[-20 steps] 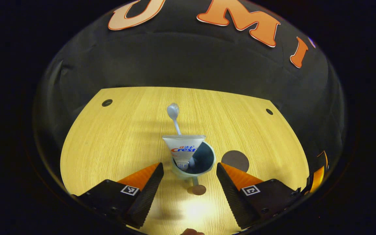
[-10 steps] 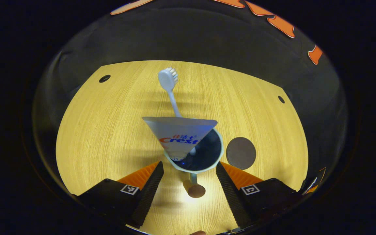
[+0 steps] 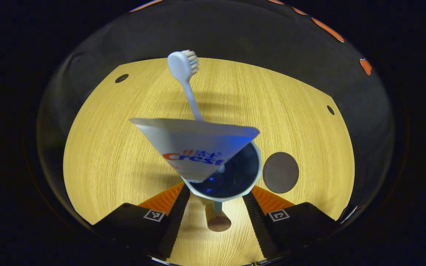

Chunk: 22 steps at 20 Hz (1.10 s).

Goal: Put the toothbrush and toothpaste on the desktop into the cup, then pick up the cup and place it on the coaster on the desktop.

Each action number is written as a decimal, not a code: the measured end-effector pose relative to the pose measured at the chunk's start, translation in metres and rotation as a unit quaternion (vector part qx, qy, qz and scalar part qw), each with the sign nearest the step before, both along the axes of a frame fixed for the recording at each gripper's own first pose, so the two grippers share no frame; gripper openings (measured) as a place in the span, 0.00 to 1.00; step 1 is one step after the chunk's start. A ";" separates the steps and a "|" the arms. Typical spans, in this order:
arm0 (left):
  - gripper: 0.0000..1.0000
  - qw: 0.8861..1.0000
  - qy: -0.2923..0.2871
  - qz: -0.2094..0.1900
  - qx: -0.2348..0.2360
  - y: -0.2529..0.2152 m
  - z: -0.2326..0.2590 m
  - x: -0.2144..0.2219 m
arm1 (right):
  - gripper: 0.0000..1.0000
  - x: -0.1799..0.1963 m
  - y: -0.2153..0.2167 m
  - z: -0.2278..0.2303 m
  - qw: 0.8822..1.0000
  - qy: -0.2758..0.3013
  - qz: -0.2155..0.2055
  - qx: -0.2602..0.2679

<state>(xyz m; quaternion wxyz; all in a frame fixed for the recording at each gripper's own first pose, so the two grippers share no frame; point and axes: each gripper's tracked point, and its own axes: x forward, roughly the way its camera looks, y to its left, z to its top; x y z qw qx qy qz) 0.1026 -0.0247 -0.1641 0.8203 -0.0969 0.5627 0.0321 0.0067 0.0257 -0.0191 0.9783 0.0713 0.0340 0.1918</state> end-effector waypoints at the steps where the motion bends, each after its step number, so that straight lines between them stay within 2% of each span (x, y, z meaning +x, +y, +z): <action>1: 0.79 1.000 0.004 0.003 0.001 -0.001 -0.004 0.000 | 0.83 0.000 0.000 -0.001 1.000 0.001 -0.002 -0.002; 2: 0.79 1.000 0.004 0.004 0.004 -0.002 -0.002 -0.002 | 0.83 -0.002 -0.001 -0.002 1.000 0.001 -0.002 -0.004; 4: 0.72 1.000 0.003 -0.002 0.015 -0.002 -0.002 -0.004 | 0.83 -0.004 -0.001 -0.001 1.000 0.000 -0.001 0.003; 5: 0.63 1.000 0.006 -0.010 0.020 -0.003 -0.004 -0.005 | 0.83 -0.006 0.000 -0.002 1.000 0.001 0.002 0.011; 7: 0.34 0.999 0.006 -0.012 0.033 0.001 -0.003 -0.001 | 0.83 -0.008 0.000 -0.004 1.000 0.003 0.002 0.022; 8: 0.29 0.999 0.002 -0.014 0.037 0.002 -0.003 0.003 | 0.83 -0.008 -0.001 -0.007 1.000 0.006 0.000 0.023; 12: 0.25 0.999 -0.021 -0.019 0.045 0.004 -0.004 0.035 | 0.84 -0.011 -0.009 -0.008 1.000 0.008 -0.008 0.027; 13: 0.25 0.999 -0.025 -0.020 0.044 0.004 -0.003 0.019 | 0.83 -0.013 -0.010 -0.004 0.999 0.002 -0.007 0.032; 19: 0.22 0.997 -0.045 -0.034 0.047 0.012 0.064 0.058 | 0.83 -0.013 -0.017 -0.002 0.999 -0.005 -0.018 0.051; 20: 0.22 0.997 -0.051 -0.036 0.044 0.012 0.053 0.058 | 0.83 -0.013 -0.017 -0.002 0.998 -0.004 -0.019 0.052; 22: 0.22 0.996 -0.062 -0.043 0.049 0.013 0.074 0.067 | 0.84 -0.011 -0.018 -0.003 0.998 -0.001 -0.023 0.054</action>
